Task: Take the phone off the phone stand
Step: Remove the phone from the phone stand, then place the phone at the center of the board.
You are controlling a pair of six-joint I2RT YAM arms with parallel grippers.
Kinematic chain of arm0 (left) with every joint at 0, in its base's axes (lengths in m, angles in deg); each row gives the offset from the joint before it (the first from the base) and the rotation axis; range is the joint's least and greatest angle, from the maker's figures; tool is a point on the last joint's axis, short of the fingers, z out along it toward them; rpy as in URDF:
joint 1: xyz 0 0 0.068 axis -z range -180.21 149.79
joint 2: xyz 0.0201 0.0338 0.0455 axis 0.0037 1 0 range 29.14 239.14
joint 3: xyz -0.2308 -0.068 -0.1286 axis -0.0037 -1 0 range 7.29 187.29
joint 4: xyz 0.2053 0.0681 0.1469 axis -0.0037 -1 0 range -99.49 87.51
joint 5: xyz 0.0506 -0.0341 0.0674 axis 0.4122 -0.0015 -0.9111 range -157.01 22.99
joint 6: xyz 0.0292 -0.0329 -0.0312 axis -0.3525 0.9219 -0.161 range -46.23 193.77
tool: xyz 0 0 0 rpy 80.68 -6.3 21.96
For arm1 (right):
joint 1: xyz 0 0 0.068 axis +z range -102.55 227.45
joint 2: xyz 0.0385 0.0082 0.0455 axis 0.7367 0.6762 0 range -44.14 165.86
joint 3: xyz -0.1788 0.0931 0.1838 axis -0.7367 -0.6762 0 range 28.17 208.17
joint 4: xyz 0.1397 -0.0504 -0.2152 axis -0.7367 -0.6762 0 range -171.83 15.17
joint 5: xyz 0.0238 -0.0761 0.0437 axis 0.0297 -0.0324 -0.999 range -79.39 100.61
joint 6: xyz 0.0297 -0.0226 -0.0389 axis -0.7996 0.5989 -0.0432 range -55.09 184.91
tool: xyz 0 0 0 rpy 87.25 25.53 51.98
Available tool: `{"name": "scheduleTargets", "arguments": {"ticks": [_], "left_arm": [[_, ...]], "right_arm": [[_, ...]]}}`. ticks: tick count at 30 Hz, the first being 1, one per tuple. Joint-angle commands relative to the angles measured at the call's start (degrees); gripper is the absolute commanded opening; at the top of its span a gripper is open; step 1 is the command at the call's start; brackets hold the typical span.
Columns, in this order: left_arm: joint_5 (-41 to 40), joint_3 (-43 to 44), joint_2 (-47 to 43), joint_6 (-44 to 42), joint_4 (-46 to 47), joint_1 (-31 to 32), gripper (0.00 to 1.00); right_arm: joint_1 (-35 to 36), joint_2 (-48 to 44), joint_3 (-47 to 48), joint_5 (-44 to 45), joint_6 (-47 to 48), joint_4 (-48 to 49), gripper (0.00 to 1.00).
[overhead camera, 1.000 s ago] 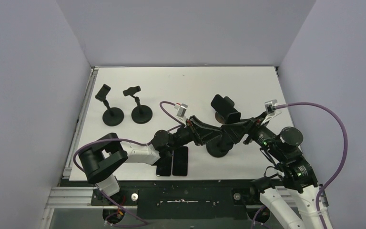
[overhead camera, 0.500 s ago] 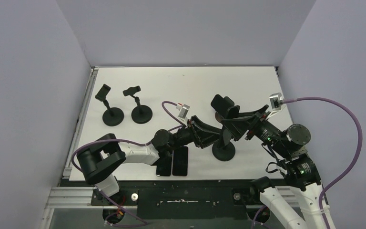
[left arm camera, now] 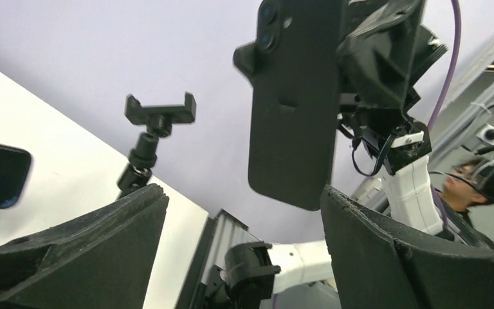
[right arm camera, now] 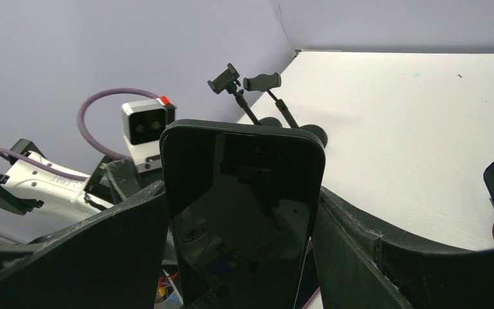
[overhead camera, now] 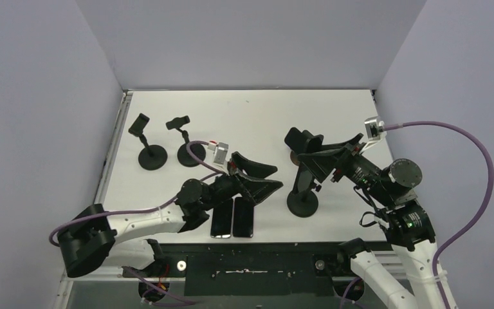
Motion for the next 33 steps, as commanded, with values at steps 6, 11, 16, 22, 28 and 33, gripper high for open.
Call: {"name": "scheduleTargets", "arguments": {"ticks": [6, 11, 16, 22, 28, 33], "left_arm": [[-7.48, 6.11, -15.42, -18.48, -27.61, 2.72, 0.89], [-9.94, 11.79, -14.23, -23.23, -37.47, 4.83, 0.91], [-10.90, 16.21, -10.32, -25.10, -40.76, 6.66, 0.92], [-12.87, 21.03, -5.54, -26.68, -43.41, 7.80, 0.72], [-13.33, 21.61, -4.22, -26.21, -40.93, 8.30, 0.39], [-15.27, 18.79, -5.41, -24.58, -38.52, 8.35, 0.00]], "right_arm": [[0.07, 5.69, 3.91, -1.65, -1.91, 7.68, 0.00], [0.42, 8.88, 4.50, -1.64, -3.29, 8.62, 0.00], [1.39, 10.43, 4.50, -0.45, -3.54, 8.55, 0.00], [2.79, 10.78, 3.96, 0.53, -3.22, 8.20, 0.00], [4.21, 10.56, 3.72, 1.73, -2.21, 6.86, 0.00], [4.88, 10.20, 3.36, 2.09, -1.46, 5.30, 0.00]]}}
